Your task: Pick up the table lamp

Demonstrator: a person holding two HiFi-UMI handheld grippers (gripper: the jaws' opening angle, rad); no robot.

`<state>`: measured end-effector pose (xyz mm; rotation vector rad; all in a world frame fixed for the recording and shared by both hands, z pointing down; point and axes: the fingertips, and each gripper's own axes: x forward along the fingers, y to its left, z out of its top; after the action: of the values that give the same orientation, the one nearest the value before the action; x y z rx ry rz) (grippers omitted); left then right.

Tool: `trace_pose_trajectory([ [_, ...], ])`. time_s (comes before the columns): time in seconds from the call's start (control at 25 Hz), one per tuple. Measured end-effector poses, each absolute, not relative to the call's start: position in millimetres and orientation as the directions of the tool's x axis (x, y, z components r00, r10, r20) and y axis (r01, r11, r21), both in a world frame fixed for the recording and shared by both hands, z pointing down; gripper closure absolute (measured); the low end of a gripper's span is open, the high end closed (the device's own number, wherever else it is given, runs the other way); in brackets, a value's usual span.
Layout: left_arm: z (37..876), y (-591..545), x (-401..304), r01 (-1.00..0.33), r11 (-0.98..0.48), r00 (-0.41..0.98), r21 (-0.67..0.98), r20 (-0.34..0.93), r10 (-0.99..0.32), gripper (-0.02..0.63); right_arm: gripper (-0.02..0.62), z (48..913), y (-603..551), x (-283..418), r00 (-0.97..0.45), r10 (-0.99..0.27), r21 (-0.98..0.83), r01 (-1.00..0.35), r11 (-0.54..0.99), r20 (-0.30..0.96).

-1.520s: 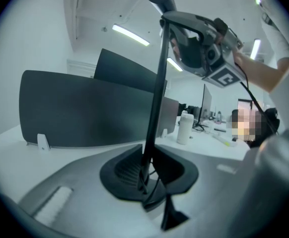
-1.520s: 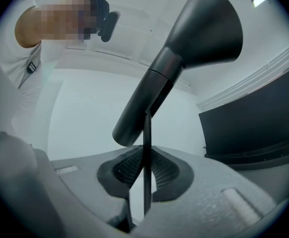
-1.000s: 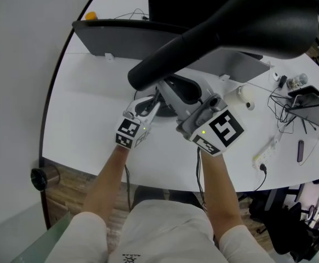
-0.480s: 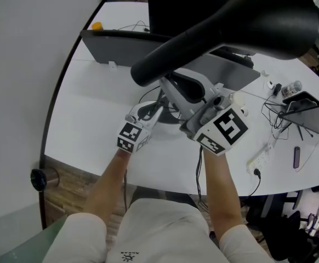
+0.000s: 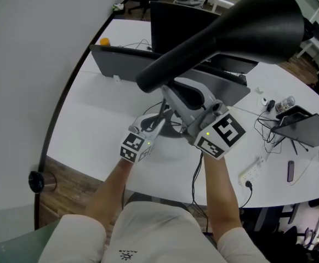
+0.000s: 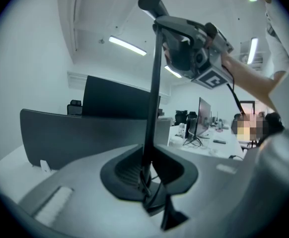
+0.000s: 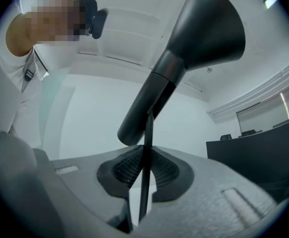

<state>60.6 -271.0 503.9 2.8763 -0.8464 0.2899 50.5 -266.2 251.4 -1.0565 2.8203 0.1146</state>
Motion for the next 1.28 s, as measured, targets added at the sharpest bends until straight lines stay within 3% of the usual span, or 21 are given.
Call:
trace_pose_trajectory([
  [1.28, 391, -249, 78, -0.549, -0.835, 0.832, 0.028, 0.119, -0.542, 0.555, 0.551, 141, -254, 68, -0.786, -0.6, 0.037, -0.611, 0.791, -0.152],
])
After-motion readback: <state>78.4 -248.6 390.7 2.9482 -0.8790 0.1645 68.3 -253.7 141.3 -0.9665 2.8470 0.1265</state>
